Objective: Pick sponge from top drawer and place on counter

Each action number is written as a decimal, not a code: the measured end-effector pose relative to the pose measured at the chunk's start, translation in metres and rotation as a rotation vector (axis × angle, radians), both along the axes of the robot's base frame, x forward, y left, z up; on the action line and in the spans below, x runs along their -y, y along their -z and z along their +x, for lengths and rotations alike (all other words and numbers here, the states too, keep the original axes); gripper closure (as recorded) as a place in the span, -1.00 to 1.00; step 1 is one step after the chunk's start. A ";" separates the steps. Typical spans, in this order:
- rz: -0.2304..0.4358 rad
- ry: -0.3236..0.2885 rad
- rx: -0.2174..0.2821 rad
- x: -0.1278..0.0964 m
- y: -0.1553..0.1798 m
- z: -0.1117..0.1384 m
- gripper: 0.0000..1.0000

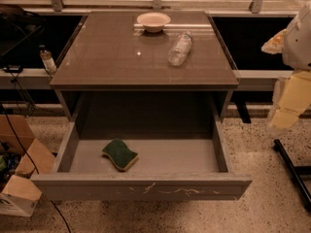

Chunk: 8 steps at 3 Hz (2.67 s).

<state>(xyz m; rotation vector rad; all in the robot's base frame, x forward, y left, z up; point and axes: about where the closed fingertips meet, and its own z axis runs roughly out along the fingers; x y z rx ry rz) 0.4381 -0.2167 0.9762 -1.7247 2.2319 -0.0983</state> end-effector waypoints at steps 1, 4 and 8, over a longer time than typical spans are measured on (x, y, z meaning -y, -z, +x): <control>0.000 0.000 0.000 0.000 0.000 0.000 -1.00; 0.183 -0.176 0.028 -0.111 0.028 0.029 -1.00; 0.282 -0.143 -0.106 -0.169 0.103 0.053 -1.00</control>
Offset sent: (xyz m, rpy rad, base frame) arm 0.0250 0.0637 -0.0174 0.1781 -0.0584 0.0774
